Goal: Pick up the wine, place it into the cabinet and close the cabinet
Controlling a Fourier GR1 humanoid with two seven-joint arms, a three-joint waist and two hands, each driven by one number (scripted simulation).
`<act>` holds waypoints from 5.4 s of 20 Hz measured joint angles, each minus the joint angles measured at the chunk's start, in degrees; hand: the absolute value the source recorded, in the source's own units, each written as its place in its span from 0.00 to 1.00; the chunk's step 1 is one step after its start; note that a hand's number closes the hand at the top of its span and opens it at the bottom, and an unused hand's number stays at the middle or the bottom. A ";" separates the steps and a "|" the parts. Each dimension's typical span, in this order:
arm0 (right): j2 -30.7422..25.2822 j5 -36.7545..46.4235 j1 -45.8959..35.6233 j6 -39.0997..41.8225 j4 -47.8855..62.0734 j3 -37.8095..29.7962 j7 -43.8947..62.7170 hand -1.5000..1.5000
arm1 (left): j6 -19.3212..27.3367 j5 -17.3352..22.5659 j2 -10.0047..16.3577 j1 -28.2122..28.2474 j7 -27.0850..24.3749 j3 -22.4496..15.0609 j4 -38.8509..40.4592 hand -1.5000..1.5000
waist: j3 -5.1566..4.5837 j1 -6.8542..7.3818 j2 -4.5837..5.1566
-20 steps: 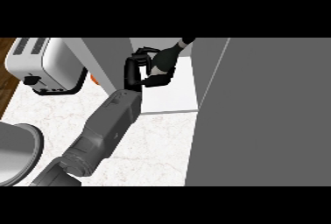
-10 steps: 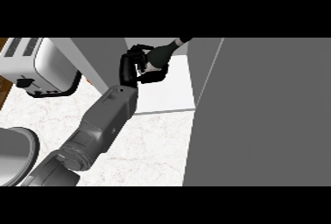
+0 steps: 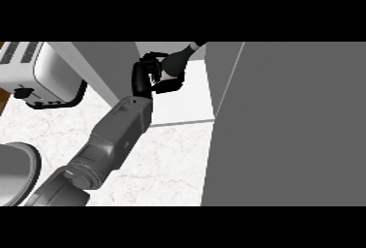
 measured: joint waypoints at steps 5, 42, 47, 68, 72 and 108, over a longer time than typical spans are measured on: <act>0.13 -0.16 -0.13 -0.02 -0.05 0.23 0.13 0.00 | -5.03 2.68 -0.29 2.41 -0.91 2.91 -1.25 1.00 | -0.04 -0.31 0.11; 2.54 -4.06 -0.21 1.42 1.50 0.39 -2.25 0.00 | -12.67 12.12 -0.30 11.94 -4.11 0.80 -4.60 1.00 | -0.06 -5.21 0.21; 2.18 -4.45 0.69 2.26 1.57 -0.19 -2.82 0.00 | -10.44 13.24 -0.68 10.11 -2.37 -0.20 -5.12 1.00 | -0.07 -5.06 0.26; 1.66 -4.65 4.15 3.38 1.43 -1.55 -5.02 0.00 | -4.94 15.95 -0.83 -0.56 5.50 0.18 -1.94 1.00 | 0.02 -3.50 0.93; 1.50 -4.70 4.11 3.52 1.52 -1.88 -5.08 0.00 | -4.30 15.79 -0.37 -1.74 6.31 0.36 -0.78 1.00 | 0.03 -3.14 1.06; 1.85 -5.03 3.45 4.74 1.50 -0.69 -5.94 0.00 | 6.23 4.94 4.41 0.04 11.49 -9.50 1.51 0.00 | -0.01 -4.52 1.94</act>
